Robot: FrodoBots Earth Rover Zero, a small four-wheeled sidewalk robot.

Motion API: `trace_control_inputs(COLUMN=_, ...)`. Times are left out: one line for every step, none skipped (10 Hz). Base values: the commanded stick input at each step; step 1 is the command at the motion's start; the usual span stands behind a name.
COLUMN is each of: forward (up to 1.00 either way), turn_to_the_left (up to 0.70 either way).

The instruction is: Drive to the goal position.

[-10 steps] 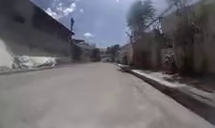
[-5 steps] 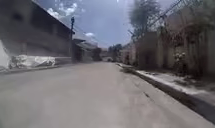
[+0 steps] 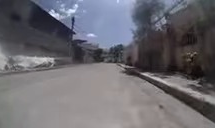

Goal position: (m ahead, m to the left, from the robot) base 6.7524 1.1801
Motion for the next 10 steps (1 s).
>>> trace_control_inputs(forward=0.85, turn_to_the_left=-0.17)
trace_control_inputs(forward=0.85, turn_to_the_left=-0.34)
trace_control_inputs(forward=0.85, turn_to_the_left=-0.34)
trace_control_inputs(forward=0.85, turn_to_the_left=-0.23)
trace_control_inputs(forward=0.85, turn_to_the_left=0.00)
trace_control_inputs(forward=0.85, turn_to_the_left=0.00)
trace_control_inputs(forward=0.85, turn_to_the_left=0.00)
trace_control_inputs(forward=0.85, turn_to_the_left=0.00)
trace_control_inputs(forward=0.85, turn_to_the_left=0.00)
trace_control_inputs(forward=0.85, turn_to_the_left=0.00)
